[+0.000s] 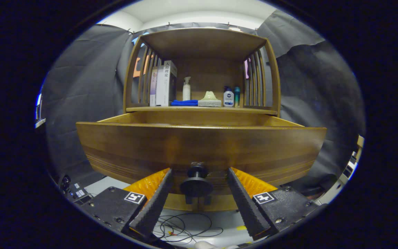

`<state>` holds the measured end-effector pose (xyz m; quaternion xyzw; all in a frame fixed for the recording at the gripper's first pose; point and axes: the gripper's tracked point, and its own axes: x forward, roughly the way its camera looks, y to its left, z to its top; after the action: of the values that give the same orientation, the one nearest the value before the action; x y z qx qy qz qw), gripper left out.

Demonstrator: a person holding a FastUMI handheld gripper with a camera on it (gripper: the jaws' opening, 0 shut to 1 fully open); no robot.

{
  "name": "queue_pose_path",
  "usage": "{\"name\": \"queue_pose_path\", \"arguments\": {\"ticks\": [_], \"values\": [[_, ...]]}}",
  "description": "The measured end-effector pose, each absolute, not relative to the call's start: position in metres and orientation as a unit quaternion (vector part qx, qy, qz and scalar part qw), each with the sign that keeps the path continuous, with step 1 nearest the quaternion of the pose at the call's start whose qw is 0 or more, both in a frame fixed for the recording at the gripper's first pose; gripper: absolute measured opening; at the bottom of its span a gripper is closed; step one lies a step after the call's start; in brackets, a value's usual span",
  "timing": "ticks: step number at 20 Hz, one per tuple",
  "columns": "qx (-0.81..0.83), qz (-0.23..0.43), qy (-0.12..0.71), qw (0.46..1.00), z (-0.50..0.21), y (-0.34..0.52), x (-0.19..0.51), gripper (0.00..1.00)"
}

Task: Pull open the drawer, take out the items inside it, and place them on the countertop above the cabinet.

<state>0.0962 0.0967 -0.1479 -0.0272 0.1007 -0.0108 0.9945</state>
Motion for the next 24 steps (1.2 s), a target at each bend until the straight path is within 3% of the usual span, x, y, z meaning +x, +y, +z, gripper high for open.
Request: {"name": "queue_pose_path", "arguments": {"ticks": [24], "values": [[-0.033,-0.017,0.089,0.995,-0.14,0.098,0.132,0.99]]}}
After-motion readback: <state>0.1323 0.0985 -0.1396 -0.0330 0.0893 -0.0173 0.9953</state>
